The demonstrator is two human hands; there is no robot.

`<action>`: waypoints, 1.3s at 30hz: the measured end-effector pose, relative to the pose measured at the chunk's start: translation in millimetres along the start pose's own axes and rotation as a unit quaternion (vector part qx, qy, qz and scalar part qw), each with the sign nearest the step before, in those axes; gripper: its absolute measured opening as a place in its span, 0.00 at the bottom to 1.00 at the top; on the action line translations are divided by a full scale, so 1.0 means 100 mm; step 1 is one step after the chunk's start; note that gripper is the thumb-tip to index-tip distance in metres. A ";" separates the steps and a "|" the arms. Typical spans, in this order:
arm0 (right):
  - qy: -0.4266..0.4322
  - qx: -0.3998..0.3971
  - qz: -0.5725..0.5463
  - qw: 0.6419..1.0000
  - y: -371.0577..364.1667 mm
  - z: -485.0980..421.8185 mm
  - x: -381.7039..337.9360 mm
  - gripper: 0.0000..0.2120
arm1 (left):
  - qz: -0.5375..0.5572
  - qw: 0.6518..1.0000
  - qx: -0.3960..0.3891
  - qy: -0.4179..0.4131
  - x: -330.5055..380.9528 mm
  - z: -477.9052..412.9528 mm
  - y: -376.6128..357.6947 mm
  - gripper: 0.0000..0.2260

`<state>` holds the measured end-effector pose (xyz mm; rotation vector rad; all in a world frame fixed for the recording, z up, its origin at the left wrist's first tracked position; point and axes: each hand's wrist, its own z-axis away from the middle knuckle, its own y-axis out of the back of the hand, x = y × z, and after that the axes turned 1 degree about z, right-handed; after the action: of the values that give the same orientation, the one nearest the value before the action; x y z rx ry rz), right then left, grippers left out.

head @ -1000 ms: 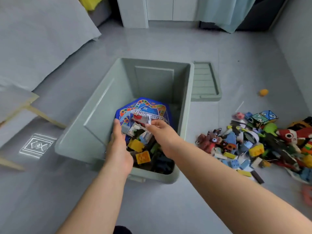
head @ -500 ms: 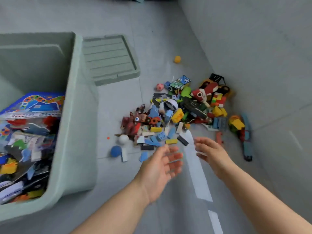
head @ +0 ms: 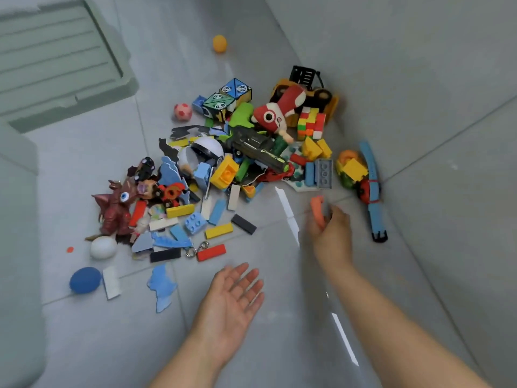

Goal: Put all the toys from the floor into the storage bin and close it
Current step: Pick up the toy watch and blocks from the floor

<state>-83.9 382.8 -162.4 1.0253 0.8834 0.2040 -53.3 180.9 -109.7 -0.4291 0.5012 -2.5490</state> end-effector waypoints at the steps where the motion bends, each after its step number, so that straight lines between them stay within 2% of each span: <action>1: 0.017 -0.015 -0.067 0.997 0.03 0.17 -0.03 0.13 | -0.006 1.000 -0.010 -0.008 0.02 -0.01 -0.07 0.16; 2: 0.058 -0.058 -0.107 0.991 0.07 0.41 -0.10 0.12 | -0.012 1.000 -0.023 -0.016 0.04 -0.02 -0.14 0.17; 3: 0.112 -0.124 -0.122 0.978 0.13 0.66 -0.19 0.17 | -0.016 0.999 -0.045 -0.020 0.04 -0.02 -0.21 0.19; 4: 0.155 -0.193 -0.123 0.961 0.20 0.87 -0.25 0.26 | -0.013 0.997 -0.066 -0.023 0.04 -0.03 -0.28 0.20; 5: 0.186 -0.227 -0.109 0.950 0.26 0.99 -0.27 0.34 | -0.005 0.997 -0.077 -0.027 0.04 -0.04 -0.34 0.20; 6: 0.199 -0.212 -0.101 0.952 0.33 0.96 -0.26 0.39 | 0.004 0.997 -0.075 -0.034 0.03 -0.05 -0.38 0.20; 8: 0.167 -0.077 -0.097 0.978 0.45 0.57 -0.11 0.35 | 0.012 0.997 -0.056 -0.048 0.03 -0.07 -0.43 0.20; 10: 0.061 0.057 -0.029 0.996 0.55 -0.04 0.12 0.31 | 0.011 0.998 -0.039 -0.050 0.02 -0.08 -0.43 0.18; 11: 0.016 0.080 0.005 0.997 0.59 -0.30 0.22 0.32 | 0.008 0.998 -0.038 -0.048 0.02 -0.06 -0.43 0.18; 13: -0.029 0.069 0.059 0.995 0.55 -0.63 0.41 0.33 | 0.000 0.998 -0.049 -0.045 0.02 -0.03 -0.42 0.20; 16: -0.032 0.048 0.100 0.993 0.48 -0.77 0.59 0.27 | -0.012 0.997 -0.064 -0.041 0.03 0.02 -0.39 0.23; 18: -0.056 0.082 0.029 0.995 0.48 -0.67 0.53 0.23 | -0.011 0.996 -0.075 -0.042 0.05 0.05 -0.36 0.24; 20: -0.020 0.094 -0.034 0.995 0.46 -0.37 0.39 0.23 | -0.015 0.995 -0.090 -0.045 0.06 0.07 -0.34 0.25; 24: 0.149 0.018 -0.092 0.984 0.28 0.58 -0.02 0.24 | -0.039 0.992 -0.113 -0.050 0.05 0.06 -0.35 0.29; 27: 0.187 -0.153 -0.058 0.969 0.28 1.19 -0.30 0.29 | -0.052 0.983 -0.161 -0.070 0.06 0.05 -0.38 0.33; 29: 0.226 -0.223 -0.033 0.948 0.37 1.32 -0.38 0.35 | -0.060 0.988 -0.125 -0.071 0.08 0.00 -0.33 0.29; 31: 0.231 -0.247 -0.039 0.940 0.50 1.17 -0.41 0.38 | -0.071 0.990 -0.097 -0.073 0.11 -0.03 -0.28 0.22; 33: 0.221 -0.186 -0.042 0.956 0.61 0.79 -0.37 0.34 | -0.071 0.989 -0.108 -0.078 0.13 -0.03 -0.26 0.17; 35: 0.219 -0.077 0.030 0.972 0.67 0.26 -0.30 0.31 | -0.071 0.988 -0.109 -0.079 0.15 -0.01 -0.25 0.14; 37: 0.195 0.014 0.133 0.972 0.69 -0.31 -0.21 0.34 | -0.067 0.989 -0.110 -0.078 0.15 0.01 -0.25 0.15; 39: 0.150 0.039 0.224 0.962 0.70 -0.82 -0.14 0.40 | -0.055 0.989 -0.113 -0.074 0.13 0.05 -0.25 0.16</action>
<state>-135.6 466.4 -116.0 1.2825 0.9258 0.7273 -72.8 193.0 -92.3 -0.7404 0.7322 -2.5485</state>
